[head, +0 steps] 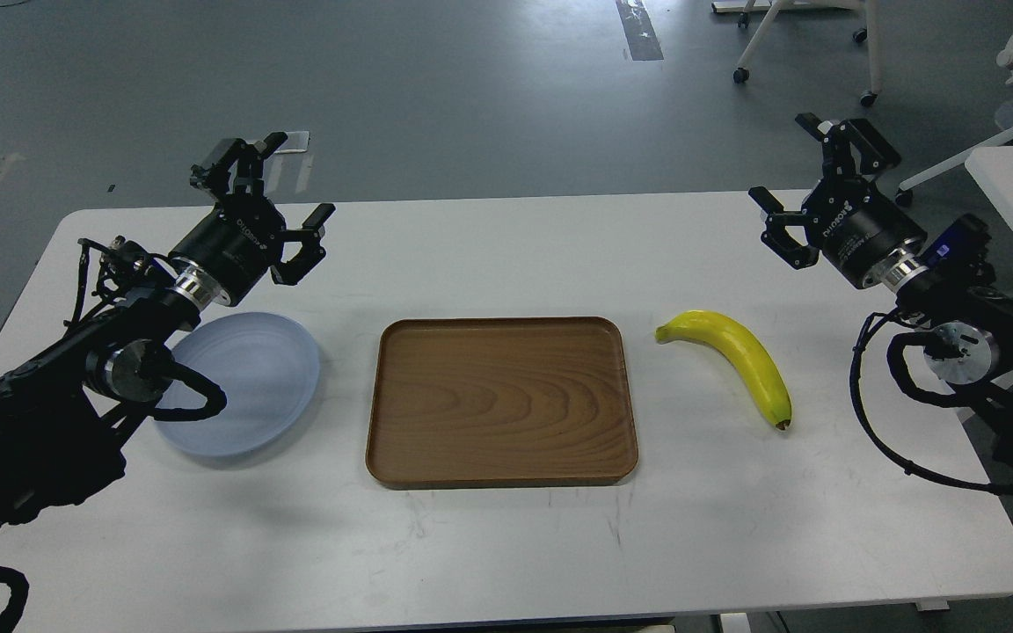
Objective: Place banana on plate with both arms
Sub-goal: 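Move the left gripper outward and down beside the pale blue plate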
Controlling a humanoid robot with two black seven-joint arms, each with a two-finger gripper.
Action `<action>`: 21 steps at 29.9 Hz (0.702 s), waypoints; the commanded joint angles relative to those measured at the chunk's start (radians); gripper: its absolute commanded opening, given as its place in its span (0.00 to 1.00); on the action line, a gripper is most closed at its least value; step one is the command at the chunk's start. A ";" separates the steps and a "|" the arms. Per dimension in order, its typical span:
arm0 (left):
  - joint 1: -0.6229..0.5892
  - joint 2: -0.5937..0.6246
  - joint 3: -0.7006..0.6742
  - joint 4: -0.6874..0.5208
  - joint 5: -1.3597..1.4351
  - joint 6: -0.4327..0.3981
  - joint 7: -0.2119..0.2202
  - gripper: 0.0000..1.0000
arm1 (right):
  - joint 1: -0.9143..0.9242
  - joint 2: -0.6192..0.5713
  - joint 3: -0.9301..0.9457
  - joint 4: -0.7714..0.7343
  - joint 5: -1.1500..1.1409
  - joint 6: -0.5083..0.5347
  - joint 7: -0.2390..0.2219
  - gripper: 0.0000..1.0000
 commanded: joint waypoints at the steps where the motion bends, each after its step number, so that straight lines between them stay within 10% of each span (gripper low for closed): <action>1: 0.000 0.001 0.000 -0.002 0.001 0.000 0.000 0.99 | -0.001 0.001 0.000 0.000 0.000 0.000 0.000 0.99; 21: -0.085 0.312 0.006 -0.152 0.289 0.000 -0.052 0.99 | -0.001 0.001 0.000 -0.003 0.000 0.000 0.000 0.99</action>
